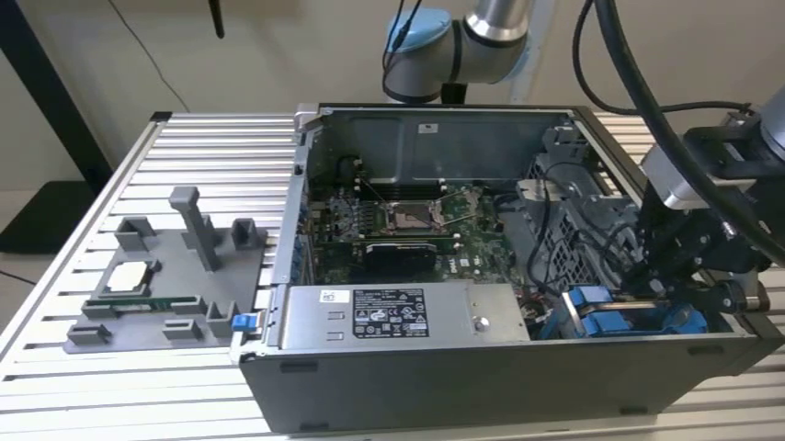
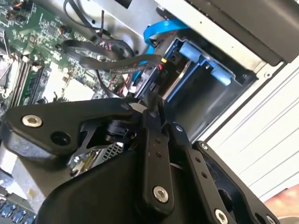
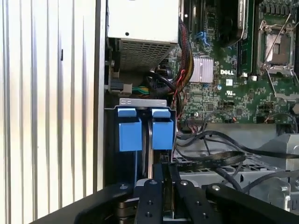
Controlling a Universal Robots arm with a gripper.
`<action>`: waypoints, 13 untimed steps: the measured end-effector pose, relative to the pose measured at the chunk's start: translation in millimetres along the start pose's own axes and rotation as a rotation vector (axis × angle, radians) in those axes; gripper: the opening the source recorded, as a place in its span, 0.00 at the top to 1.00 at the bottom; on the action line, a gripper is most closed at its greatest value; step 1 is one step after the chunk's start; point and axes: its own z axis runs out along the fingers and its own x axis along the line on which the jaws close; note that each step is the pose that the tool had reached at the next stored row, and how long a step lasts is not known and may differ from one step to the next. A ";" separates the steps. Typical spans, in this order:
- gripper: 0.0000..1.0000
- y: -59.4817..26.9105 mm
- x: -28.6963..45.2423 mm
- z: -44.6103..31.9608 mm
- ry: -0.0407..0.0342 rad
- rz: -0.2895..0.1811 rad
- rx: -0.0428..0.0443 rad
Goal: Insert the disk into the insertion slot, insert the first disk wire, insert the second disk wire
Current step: 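Insert the second disk wire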
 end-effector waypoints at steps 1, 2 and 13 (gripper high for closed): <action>1.00 -1.1 0.0 0.0 -0.0016 0.000 0.0000; 1.00 -2.1 0.0 0.0 -0.0027 0.000 0.0000; 1.00 -6.8 -0.5 1.6 -0.0115 0.009 0.0017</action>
